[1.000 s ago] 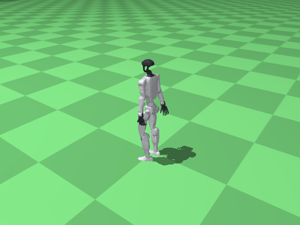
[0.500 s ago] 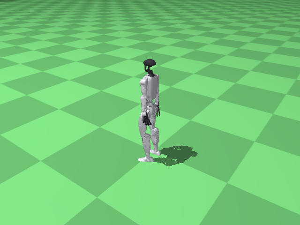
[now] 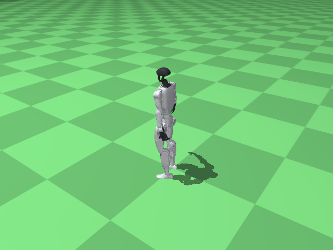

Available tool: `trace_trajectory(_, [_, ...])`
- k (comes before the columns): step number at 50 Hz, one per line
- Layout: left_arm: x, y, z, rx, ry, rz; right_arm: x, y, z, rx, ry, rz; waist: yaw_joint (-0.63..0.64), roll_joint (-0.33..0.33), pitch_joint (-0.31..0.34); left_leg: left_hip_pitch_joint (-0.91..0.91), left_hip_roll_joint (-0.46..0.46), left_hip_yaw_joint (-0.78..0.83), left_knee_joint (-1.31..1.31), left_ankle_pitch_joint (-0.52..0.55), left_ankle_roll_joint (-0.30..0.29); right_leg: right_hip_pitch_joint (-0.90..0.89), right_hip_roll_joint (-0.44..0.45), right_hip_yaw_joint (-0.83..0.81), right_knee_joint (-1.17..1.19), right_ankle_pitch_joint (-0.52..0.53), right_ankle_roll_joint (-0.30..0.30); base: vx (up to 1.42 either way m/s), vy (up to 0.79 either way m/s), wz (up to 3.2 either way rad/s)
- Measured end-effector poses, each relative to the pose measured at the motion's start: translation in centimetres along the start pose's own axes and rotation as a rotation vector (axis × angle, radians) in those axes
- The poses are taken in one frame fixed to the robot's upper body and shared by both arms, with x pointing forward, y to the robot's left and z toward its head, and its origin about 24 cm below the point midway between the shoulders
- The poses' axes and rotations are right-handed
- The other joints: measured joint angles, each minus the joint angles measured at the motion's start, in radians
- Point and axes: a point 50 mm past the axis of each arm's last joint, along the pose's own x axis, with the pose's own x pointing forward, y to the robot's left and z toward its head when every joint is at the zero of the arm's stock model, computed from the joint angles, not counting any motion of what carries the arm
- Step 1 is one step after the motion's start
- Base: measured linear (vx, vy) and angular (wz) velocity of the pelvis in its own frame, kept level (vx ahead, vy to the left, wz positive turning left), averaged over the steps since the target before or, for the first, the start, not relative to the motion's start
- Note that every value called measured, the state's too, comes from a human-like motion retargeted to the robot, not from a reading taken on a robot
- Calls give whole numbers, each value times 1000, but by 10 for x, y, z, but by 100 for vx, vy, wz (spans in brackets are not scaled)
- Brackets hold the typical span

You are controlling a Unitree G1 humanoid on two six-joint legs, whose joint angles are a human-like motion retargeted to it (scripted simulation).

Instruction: Upper body actions

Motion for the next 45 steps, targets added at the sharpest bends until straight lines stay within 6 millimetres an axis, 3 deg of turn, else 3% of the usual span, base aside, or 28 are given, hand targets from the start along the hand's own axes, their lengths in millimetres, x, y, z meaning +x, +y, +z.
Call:
trace_trajectory(7, [0,5,-12,58,45,-11,-18,-76,106,267,-324,-229,-36,-10,-78,-34,-4,-38,-5,7,-11,-3,-4,-17,-34,1,-1,7,-7,26])
trace_trajectory(12, [0,4,-11,76,51,9,-44,-105,164,328,-564,-336,-19,-14,-91,-35,0,-49,-8,10,-14,0,3,-26,-29,-8,-8,3,-7,10])
trace_trajectory(19, [2,-3,-6,66,26,-13,-81,-77,241,281,-922,-347,-47,11,-109,-40,18,-49,-9,11,-22,-3,20,-22,-32,-10,-15,0,0,0])
trace_trajectory(29, [2,-6,-5,55,29,-22,-193,-32,323,332,-1528,-551,-66,35,-126,-43,26,-40,-11,9,-31,-13,26,-15,-29,-9,-19,0,0,0])
trace_trajectory(33, [2,-7,-8,60,42,-27,-250,-8,345,418,-1753,-543,-70,46,-134,-42,25,-35,-12,8,-32,-17,26,-8,-29,-7,-20,0,0,0])
trace_trajectory(36, [2,-8,-8,76,56,-31,-294,5,351,446,-1934,-559,-73,54,-138,-41,24,-34,-13,7,-32,-18,25,-7,-31,-6,-19,0,0,0])
trace_trajectory(40, [2,-10,-6,108,65,-27,-349,15,341,371,-2202,-693,-74,58,-143,-43,20,-39,-14,7,-32,-18,21,-12,-31,-8,-19,0,0,0])
trace_trajectory(45, [3,-13,-2,140,52,-26,-402,31,313,84,-2562,-985,-73,63,-145,-40,12,-45,-18,6,-27,-14,20,-18,-31,-11,-20,0,0,0])
